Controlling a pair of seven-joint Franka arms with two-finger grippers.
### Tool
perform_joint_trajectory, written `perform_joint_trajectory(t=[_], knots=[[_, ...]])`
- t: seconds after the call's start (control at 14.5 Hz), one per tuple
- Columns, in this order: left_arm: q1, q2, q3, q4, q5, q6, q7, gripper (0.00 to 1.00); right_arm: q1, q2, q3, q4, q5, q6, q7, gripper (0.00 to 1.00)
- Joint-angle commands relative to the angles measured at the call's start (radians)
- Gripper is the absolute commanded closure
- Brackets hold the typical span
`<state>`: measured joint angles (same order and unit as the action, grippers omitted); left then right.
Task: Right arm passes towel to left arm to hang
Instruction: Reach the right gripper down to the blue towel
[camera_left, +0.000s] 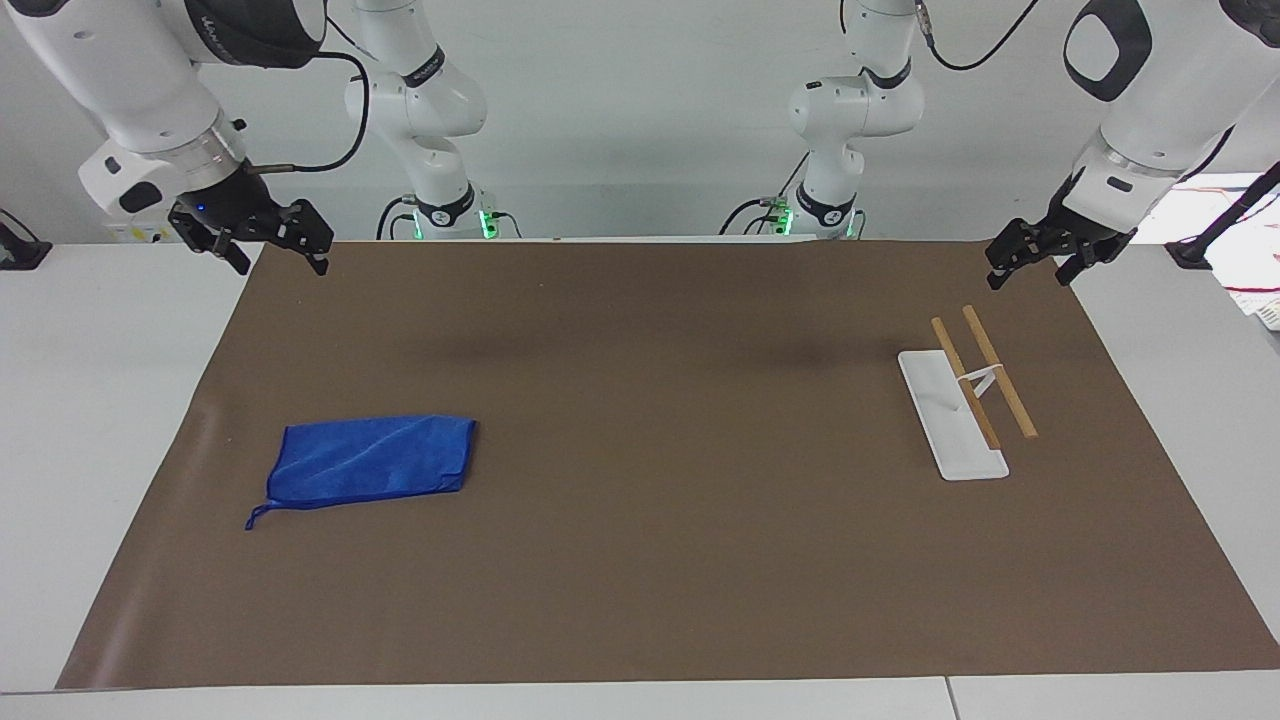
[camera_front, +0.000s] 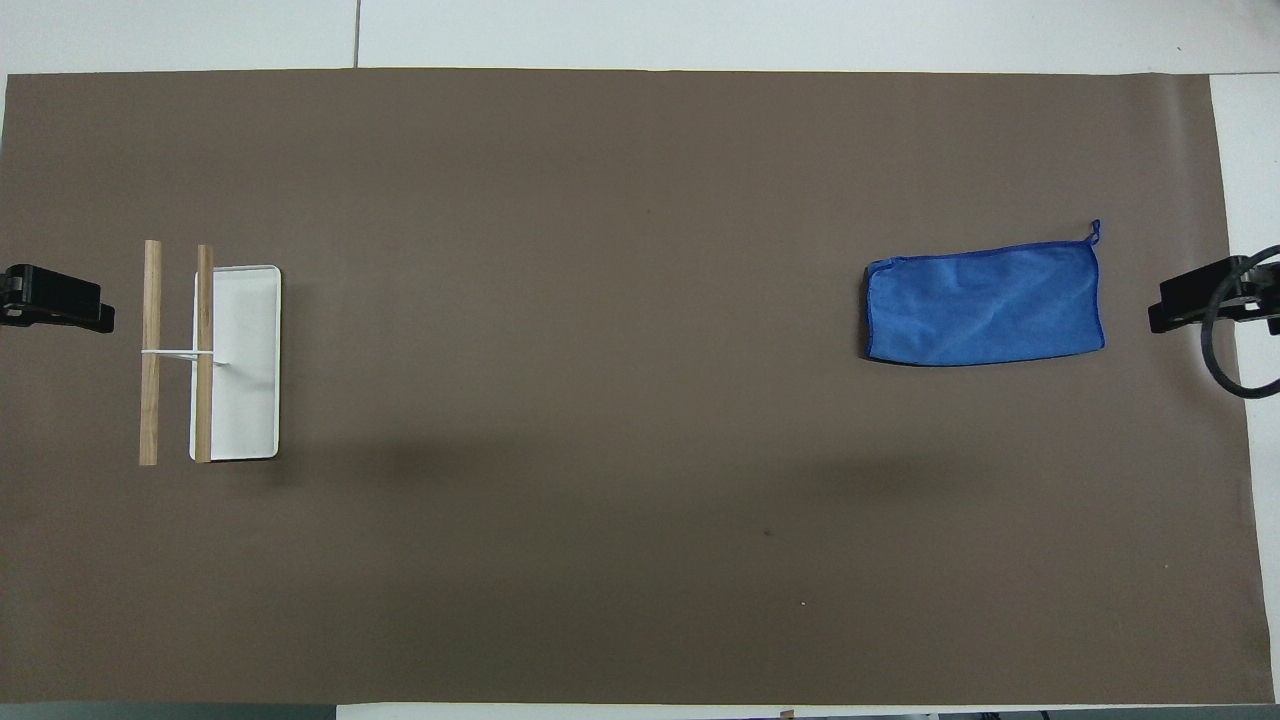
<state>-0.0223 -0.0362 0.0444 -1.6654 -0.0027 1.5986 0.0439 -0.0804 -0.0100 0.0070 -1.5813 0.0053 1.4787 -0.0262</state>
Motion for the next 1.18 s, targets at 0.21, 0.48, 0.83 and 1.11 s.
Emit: perform_joint_trajectory(t=[0.21,0.48,0.83,1.11], knots=[[-0.004,-0.025,-0.001,-0.027,0.023,0.003,-0.013,0.00,0.002,-0.007,0.005,-0.014,-0.013,0.015,0.005,0.00],[-0.004,-0.027,-0.003,-0.027,0.023,0.003,-0.013,0.00,0.007,-0.056,0.010,-0.155,-0.016,0.160,-0.011,0.00],[-0.004,-0.025,-0.003,-0.027,0.023,0.003,-0.013,0.00,0.039,0.043,0.010,-0.289,0.008,0.440,-0.032,0.00],[-0.004,-0.025,-0.001,-0.027,0.023,0.003,-0.013,0.00,0.037,0.165,0.010,-0.402,0.008,0.748,-0.055,0.00]])
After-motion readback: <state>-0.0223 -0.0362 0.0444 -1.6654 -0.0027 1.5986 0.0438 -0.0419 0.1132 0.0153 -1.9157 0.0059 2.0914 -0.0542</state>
